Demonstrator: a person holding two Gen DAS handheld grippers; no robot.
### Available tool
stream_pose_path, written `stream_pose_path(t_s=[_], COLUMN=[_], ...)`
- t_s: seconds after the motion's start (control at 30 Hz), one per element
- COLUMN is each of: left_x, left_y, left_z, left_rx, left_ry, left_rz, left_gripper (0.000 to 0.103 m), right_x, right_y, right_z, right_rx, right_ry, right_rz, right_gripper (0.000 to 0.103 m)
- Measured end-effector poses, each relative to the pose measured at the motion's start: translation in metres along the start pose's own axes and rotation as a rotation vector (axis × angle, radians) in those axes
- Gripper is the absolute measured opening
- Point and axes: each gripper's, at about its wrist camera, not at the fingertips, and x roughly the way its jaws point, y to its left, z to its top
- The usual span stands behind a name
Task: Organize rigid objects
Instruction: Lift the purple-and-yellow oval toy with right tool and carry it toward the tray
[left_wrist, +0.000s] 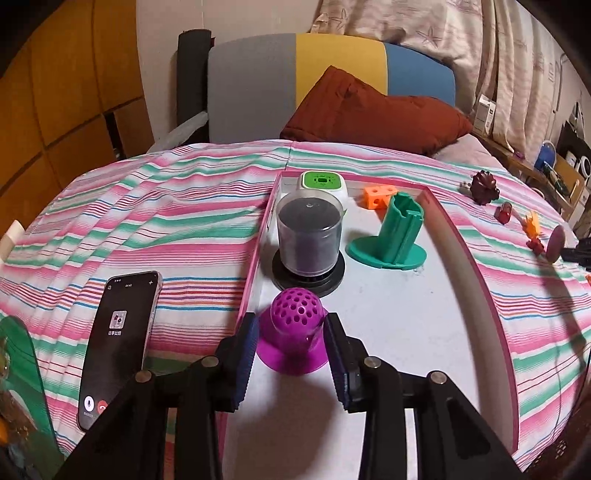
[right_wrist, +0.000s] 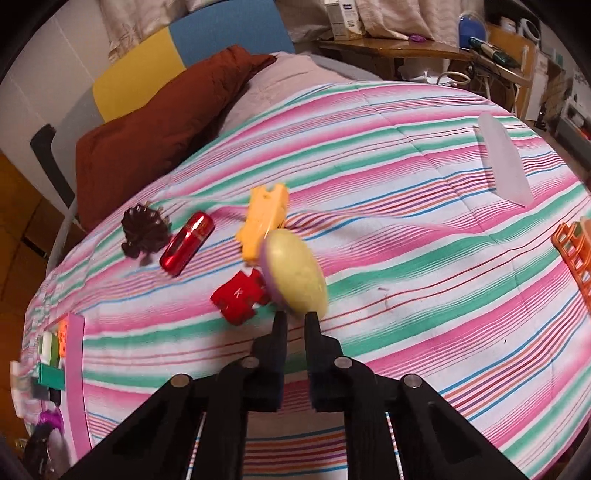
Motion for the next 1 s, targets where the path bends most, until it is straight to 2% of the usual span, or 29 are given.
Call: stream_pose_path(t_s=[0.07, 0.13, 0.17, 0.2, 0.23, 0.33, 0.43, 0.57, 0.77, 0.87, 1.0], left_x=[-0.003, -0.007, -0.010, -0.012, -0.016, -0.025, -0.034, -0.044, -0.055, -0.060, -0.063], left_y=[0.001, 0.001, 0.001, 0.001, 0.001, 0.001, -0.001, -0.007, -0.020, -0.028, -0.035], left_z=[-0.001, -0.002, -0.002, -0.002, -0.003, -0.006, -0.009, -0.011, -0.016, -0.018, -0.021], left_rx=[-0.011, -0.023, -0.030, -0.034, -0.040, -0.061, -0.073, -0.066, -0.040, -0.021, -0.007], left_ry=[-0.009, -0.020, -0.026, -0.033, -0.044, -0.075, -0.100, -0.130, -0.141, -0.147, -0.149], left_rz=[-0.014, -0.038, -0.048, -0.055, -0.065, -0.088, -0.099, -0.103, -0.146, -0.167, -0.187], left_gripper=[0.036, 0.036, 0.036, 0.036, 0.036, 0.036, 0.036, 0.036, 0.037, 0.037, 0.037], right_x=[0.000, 0.000, 0.000, 0.001, 0.001, -0.001, 0.007, 0.027, 0.045, 0.043, 0.036], right_y=[-0.002, -0.006, -0.008, -0.009, -0.009, 0.002, 0.011, 0.022, 0.037, 0.030, 0.020], right_z=[0.002, 0.003, 0.004, 0.004, 0.004, 0.005, 0.005, 0.009, 0.010, 0.011, 0.005], right_rx=[0.012, 0.019, 0.030, 0.045, 0.053, 0.016, 0.001, -0.005, -0.075, -0.064, -0.038], right_ry=[-0.014, -0.026, -0.026, -0.026, -0.028, -0.056, -0.036, 0.005, 0.022, 0.021, 0.036], right_rz=[-0.010, -0.029, -0.030, -0.024, -0.008, 0.023, 0.048, 0.008, -0.061, -0.055, -0.034], right_gripper=[0.010, 0.019, 0.036, 0.058, 0.063, 0.064, 0.064, 0.063, 0.050, 0.046, 0.045])
